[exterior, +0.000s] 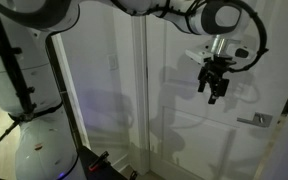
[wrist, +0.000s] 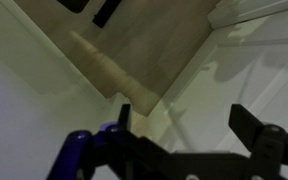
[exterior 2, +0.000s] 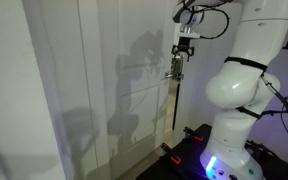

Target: Push the door handle down and push the door open

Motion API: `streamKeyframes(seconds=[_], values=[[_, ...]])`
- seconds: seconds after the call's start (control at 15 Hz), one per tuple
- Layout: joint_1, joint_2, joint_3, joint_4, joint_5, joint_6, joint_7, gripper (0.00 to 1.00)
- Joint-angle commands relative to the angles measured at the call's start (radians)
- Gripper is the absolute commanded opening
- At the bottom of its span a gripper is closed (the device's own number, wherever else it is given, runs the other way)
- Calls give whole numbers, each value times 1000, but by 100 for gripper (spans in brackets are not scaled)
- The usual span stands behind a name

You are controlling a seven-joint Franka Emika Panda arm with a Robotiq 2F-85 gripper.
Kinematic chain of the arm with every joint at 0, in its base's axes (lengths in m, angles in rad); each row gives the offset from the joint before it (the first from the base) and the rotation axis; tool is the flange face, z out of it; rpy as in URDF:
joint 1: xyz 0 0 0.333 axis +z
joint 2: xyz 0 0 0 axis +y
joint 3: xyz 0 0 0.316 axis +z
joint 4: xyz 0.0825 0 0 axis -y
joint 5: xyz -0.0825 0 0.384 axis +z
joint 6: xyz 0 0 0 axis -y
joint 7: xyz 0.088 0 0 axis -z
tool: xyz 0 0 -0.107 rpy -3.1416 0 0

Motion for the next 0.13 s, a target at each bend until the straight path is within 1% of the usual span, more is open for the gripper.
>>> streamKeyframes(seconds=[0.0,0.07], values=[[16,3,-17,6,1,-5,-1,100],[16,3,-17,6,1,-5,-1,100]])
